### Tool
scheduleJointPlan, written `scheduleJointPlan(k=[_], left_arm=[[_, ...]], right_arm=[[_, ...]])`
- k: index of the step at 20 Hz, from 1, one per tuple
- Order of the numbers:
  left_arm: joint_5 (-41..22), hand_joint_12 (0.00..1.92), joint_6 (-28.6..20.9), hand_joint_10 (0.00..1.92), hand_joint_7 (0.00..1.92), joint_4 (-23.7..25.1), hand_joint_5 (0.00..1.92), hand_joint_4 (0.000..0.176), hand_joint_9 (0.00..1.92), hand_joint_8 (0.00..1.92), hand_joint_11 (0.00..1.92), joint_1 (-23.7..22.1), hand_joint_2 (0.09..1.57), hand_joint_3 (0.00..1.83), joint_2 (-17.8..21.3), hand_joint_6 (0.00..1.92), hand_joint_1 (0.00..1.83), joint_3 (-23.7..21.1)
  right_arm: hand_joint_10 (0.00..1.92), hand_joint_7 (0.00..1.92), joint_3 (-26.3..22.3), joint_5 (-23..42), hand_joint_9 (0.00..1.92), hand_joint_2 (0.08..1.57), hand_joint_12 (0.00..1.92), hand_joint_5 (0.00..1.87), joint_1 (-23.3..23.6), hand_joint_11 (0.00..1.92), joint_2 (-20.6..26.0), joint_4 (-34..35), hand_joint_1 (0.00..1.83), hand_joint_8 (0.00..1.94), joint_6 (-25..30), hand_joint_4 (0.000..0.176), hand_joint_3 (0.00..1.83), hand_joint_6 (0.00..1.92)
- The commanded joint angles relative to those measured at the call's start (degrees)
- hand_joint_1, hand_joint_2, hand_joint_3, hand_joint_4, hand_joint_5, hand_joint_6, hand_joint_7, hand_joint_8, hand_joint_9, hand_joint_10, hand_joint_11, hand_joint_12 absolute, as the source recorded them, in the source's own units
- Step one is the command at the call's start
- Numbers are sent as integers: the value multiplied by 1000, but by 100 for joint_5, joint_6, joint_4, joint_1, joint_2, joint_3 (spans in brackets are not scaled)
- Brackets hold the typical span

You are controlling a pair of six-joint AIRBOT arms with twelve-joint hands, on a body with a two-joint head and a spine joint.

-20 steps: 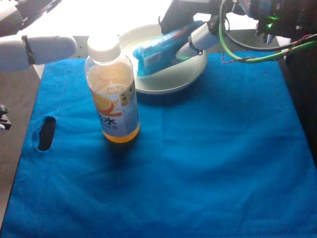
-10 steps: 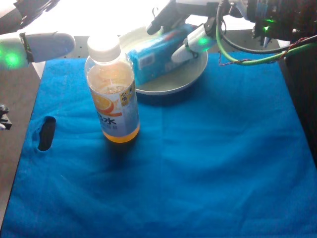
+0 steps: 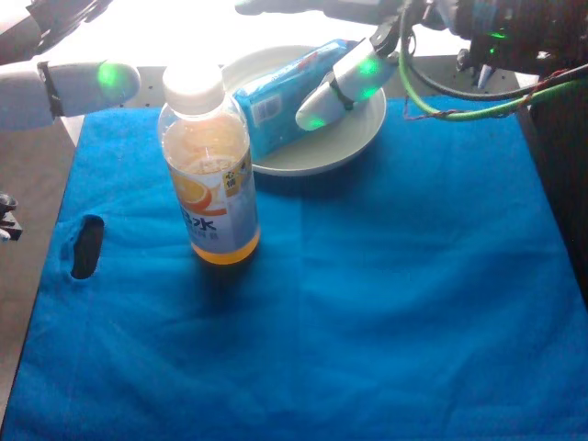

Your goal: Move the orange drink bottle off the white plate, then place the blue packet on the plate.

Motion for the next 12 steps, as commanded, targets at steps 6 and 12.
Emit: scheduleJointPlan(k=[6, 12], left_arm=[[-662, 3, -52, 0, 0, -376, 0, 79, 0, 0, 1, -8, 859, 12, 270, 0, 277, -79], [-814, 14, 15, 0, 0, -545, 0, 174, 0, 0, 30, -1, 875, 8, 662, 0, 266, -192]], right_arm=[[0, 0, -443, 745, 0, 630, 10, 0, 136, 0, 597, 936, 836, 0, 59, 176, 0, 0], [2, 0, -1926, 826, 77, 574, 33, 0, 574, 28, 1793, 1148, 828, 0, -753, 176, 0, 0]])
